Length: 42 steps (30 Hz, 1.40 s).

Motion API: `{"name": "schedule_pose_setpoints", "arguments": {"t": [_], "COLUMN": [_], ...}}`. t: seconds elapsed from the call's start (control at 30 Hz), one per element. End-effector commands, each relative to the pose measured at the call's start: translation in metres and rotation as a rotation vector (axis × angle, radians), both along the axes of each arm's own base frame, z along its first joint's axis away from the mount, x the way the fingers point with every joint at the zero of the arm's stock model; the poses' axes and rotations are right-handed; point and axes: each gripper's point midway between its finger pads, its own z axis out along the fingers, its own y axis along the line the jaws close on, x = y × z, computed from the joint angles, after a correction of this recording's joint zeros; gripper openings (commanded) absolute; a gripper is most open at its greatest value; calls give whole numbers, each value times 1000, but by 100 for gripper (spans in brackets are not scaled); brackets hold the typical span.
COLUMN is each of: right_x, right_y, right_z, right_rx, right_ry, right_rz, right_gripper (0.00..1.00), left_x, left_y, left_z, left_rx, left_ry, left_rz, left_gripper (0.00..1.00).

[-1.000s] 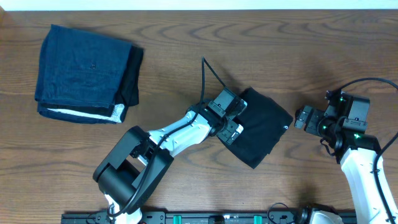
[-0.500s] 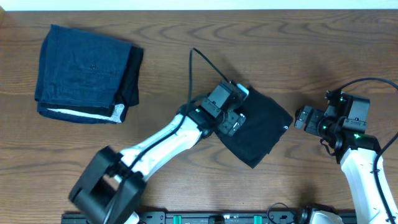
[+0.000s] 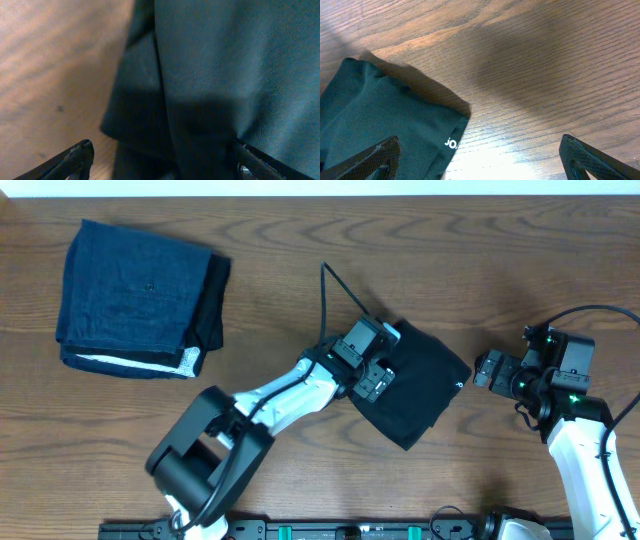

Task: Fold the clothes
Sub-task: 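Grasp the folded black shirt bundle with the left gripper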

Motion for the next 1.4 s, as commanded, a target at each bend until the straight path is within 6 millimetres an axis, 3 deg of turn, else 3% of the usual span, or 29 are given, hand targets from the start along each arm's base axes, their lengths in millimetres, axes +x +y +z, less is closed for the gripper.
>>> {"name": "schedule_pose_setpoints", "arguments": {"t": [0.0,0.1,0.6,0.83,0.93,1.07,1.2,1.3,1.37], "right_x": [4,4,4,4,4,4,4,4,4], "right_y": [-5,-5,-5,-5,-5,-5,-5,-5,-5], "right_z": [8,8,8,8,8,8,8,8,8], "right_rx": [-15,-15,-15,-15,-15,-15,-15,-15,-15], "right_ry": [-22,-21,-22,-21,-21,-21,-21,-21,-21], "right_rz": [-6,-6,-6,-6,-6,-6,-6,-6,-6], "right_gripper": [99,99,99,99,99,99,99,99,99], "left_x": [1,-3,-9,-21,-26,-26,-25,-23,-16], "left_y": [6,9,12,14,13,13,13,12,11], "left_z": [-18,-26,-31,-37,-38,-38,-38,-35,-27], "left_rx": [38,45,-9,-10,-14,-14,-15,-11,-10], "left_ry": [21,53,148,200,225,224,223,206,172], "left_rz": [13,43,227,221,211,211,211,189,191], "left_gripper": [87,87,86,85,78,44,27,6,6]}}
